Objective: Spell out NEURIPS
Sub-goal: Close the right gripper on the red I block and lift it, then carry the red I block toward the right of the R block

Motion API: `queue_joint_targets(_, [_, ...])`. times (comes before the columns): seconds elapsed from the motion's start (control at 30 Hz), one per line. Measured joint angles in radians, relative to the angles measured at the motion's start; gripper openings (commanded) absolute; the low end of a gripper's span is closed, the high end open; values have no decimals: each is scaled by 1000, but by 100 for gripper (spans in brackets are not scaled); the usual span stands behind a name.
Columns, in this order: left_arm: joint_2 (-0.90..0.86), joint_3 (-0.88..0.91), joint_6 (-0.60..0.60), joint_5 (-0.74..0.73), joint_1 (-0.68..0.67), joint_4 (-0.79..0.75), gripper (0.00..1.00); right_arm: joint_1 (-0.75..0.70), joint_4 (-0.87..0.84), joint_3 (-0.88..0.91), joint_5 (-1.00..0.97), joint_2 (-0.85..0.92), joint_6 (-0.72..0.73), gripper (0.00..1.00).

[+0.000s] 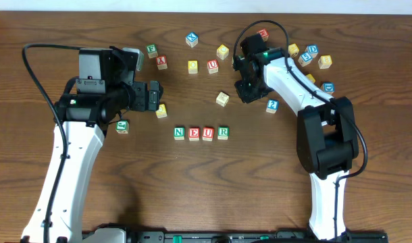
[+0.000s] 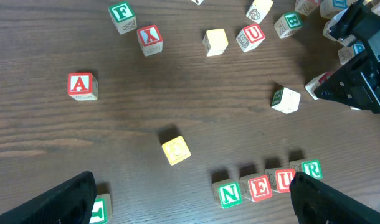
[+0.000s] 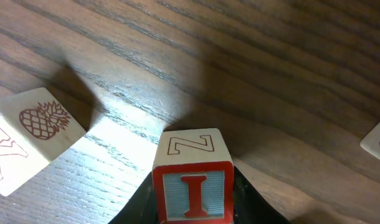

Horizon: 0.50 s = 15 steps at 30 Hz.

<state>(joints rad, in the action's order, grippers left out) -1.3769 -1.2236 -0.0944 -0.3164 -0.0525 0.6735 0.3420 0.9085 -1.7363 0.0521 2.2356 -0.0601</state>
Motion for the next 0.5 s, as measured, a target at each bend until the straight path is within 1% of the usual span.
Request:
queue_joint_targets(0.23, [0, 0, 0, 0, 0, 0, 98, 0, 25, 0, 0, -20, 7, 23])
queue_joint_targets(0.33, [0, 0, 0, 0, 0, 0, 98, 0, 54, 0, 1, -61, 27, 16])
queue_joint_targets(0.5, [0, 0, 0, 0, 0, 0, 98, 1, 121, -2, 4, -149, 76, 11])
